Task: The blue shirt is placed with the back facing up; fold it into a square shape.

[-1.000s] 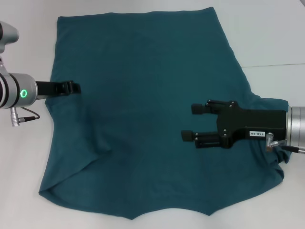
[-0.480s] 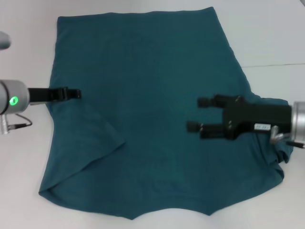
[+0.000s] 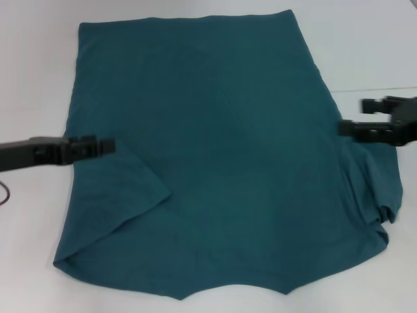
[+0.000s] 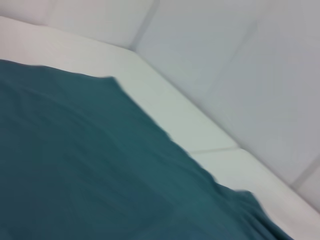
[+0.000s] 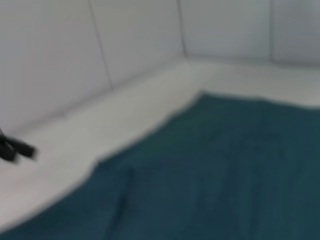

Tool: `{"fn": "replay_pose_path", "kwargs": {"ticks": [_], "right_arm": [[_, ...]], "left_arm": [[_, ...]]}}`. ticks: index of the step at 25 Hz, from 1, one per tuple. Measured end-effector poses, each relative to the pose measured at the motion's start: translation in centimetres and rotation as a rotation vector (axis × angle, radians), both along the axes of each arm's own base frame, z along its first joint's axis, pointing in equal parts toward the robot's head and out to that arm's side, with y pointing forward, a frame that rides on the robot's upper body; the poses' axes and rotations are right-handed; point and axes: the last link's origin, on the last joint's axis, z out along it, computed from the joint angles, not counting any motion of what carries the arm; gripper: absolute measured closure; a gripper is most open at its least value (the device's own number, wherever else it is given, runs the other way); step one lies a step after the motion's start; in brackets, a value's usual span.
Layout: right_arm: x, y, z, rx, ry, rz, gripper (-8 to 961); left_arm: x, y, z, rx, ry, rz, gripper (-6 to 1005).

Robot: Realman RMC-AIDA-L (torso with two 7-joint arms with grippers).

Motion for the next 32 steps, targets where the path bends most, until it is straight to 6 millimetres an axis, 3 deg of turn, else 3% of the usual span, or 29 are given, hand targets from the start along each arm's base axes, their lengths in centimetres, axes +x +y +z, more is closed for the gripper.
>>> {"fn": "replay_pose_path", "kwargs": {"ticks": [7,13,24,32], "right_arm": [[-0.6,-0.9,2.6,-0.081,-0.359,-0.160,61],[-0.2,-0.4,1.7,-0.197,-0.644,-0.304,62],[0.9,-0.1,-1.0,-0.247,-0.743,-0.368,65],[2.0,1.0,-3.5,-0.248,-0.774,-0.366,67]], "left_arm": [[0.1,-2.6,-0.5,-0.101,-0.007,-0.134,397],[0.9,-4.4,-1.0,-0.196,-0.024,-0.253,398],[-0.2,-6.1,-1.7,-0.264,0.026,-0.299,399],[-1.1,-5.7,-2.3,-0.266,0.101,-0.265,398]]}}
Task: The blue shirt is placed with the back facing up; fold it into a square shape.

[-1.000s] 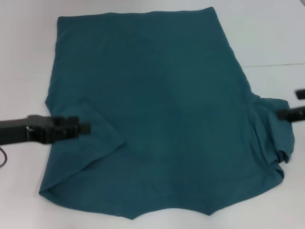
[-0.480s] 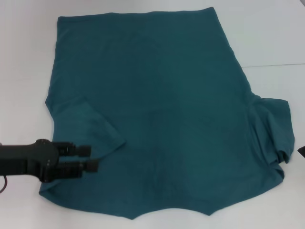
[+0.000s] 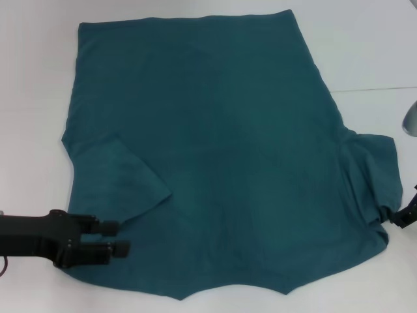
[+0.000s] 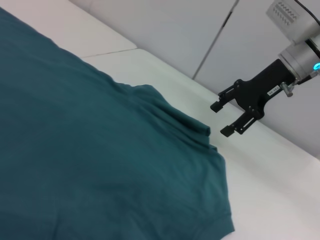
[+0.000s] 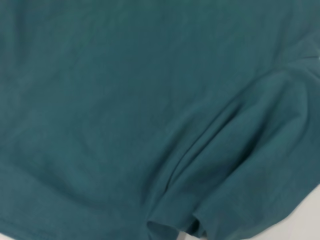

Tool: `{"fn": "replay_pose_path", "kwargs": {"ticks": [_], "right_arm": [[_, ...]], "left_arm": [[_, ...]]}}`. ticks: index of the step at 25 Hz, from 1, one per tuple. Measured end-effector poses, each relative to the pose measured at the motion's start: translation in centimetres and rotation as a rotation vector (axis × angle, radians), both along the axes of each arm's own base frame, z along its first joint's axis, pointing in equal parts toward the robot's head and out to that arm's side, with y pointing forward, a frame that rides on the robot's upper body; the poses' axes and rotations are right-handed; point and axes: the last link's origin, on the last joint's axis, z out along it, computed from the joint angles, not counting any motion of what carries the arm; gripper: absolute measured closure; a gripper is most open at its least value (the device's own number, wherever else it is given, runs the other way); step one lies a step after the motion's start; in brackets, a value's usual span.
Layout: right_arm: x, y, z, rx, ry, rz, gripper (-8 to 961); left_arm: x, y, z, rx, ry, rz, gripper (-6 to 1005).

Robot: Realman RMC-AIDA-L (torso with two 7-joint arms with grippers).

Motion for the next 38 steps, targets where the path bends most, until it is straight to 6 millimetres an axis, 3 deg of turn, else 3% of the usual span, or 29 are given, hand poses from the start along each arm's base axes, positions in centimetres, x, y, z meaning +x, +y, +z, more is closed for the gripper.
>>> {"fn": "replay_pose_path", "kwargs": {"ticks": [15,26,38], "right_arm": [[2.0,0.7,-1.4,0.032,-0.010,-0.033,70],[2.4,1.0,-1.5,0.056,-0.012,-0.024,79],[2.7,1.4,-2.2,0.065,-0.008,-0.017,303]], "left_arm": [[-0.3,0.5,-0.5,0.020,0.022,0.020,398],[-0.3,0.7,-0.6,0.030,0.026,0.025,398],[-0.3,0.7,-0.8,0.032,0.024,0.030,397]]}}
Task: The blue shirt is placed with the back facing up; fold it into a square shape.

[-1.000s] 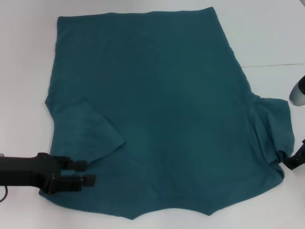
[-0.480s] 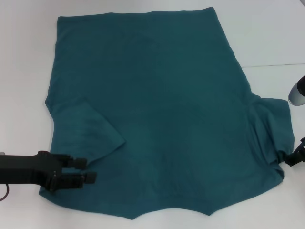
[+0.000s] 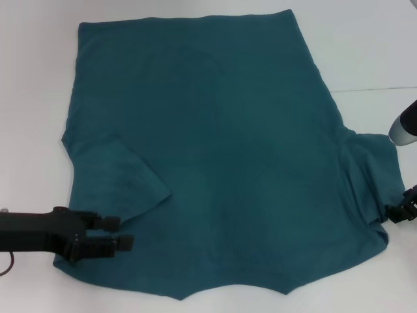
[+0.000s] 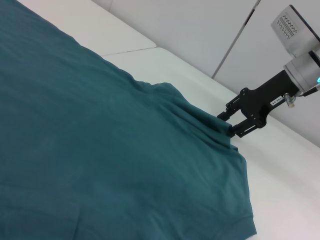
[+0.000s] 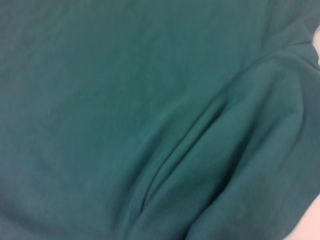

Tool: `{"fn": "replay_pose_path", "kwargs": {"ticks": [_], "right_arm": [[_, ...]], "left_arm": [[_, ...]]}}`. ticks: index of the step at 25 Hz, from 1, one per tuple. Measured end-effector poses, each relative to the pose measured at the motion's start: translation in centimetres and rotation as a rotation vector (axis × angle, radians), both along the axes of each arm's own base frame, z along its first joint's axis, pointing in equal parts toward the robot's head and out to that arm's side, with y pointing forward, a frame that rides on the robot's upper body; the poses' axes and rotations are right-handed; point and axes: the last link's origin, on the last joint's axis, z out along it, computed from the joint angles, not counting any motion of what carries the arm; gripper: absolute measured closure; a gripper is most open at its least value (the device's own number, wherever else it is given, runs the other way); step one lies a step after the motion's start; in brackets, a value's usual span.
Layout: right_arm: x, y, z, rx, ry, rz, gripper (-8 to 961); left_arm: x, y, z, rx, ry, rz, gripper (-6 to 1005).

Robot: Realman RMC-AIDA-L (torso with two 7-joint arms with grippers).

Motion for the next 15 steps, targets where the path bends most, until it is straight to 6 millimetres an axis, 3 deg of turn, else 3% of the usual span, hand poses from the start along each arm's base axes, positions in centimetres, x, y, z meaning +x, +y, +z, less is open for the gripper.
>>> {"fn": "replay_pose_path", "kwargs": {"ticks": [10,15], "right_arm": [[0.40,-0.20,-0.64,-0.017,0.002,-0.005,471],[0.09,-0.09,-0.25,-0.005,-0.002,0.005,661]], "left_arm": [[-0.01,0.11,-0.06,0.004,0.001,0.009,397],[-0.09,0.16,-0.04,0.010,0.004,0.013,397]]}}
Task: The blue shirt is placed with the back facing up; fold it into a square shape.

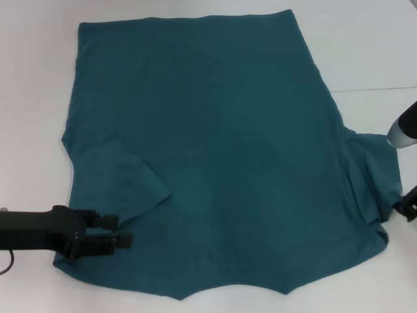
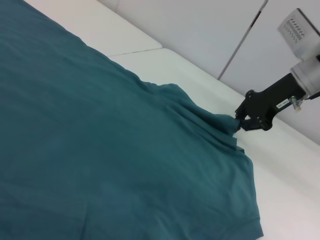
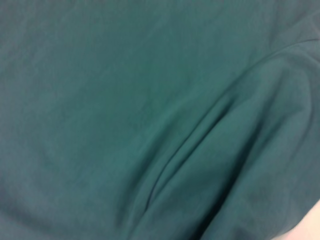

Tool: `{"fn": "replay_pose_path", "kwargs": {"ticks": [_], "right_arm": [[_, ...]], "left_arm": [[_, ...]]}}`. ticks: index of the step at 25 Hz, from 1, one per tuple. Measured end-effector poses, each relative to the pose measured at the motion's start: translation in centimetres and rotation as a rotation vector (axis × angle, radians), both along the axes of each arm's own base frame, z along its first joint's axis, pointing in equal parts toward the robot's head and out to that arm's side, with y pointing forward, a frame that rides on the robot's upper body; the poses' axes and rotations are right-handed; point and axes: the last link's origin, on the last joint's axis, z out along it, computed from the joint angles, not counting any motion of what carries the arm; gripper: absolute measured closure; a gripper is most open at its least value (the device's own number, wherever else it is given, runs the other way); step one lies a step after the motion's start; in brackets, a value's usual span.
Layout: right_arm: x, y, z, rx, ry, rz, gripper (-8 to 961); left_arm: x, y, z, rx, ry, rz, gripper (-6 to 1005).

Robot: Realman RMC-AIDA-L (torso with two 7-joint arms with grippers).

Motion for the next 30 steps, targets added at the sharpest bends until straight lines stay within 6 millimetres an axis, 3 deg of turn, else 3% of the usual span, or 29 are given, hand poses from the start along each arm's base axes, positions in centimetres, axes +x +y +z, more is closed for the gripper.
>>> {"fn": "replay_pose_path", "kwargs": {"ticks": [1,3,12,21,30], "right_arm": [[-0.1,0.1,0.2,0.007,-0.002,0.007,699],[-0.6,0.3,0.5,0.021,-0.014,0.034,922],[-4.5,1.5,0.5,0.071,-0.074,0.218,939],[-8.3,1.6,-2.4,-0.021,-0.129,0.393,920],[-9.6,1.1,-5.0,-0.119,-0.164,0.478,891]], "left_arm": [[0.0,0.0,0.0,0.003,0.002,0.002,397],[-0.1,0.1,0.0,0.006,0.002,0.003,397],[-0.2,0.0,0.0,0.011,-0.003,0.011,397],[-0.7,-0.4,0.1,0.014,-0.005,0.030,397],[-1.0,-0.6,0.1,0.016,-0.003,0.039,397]]}}
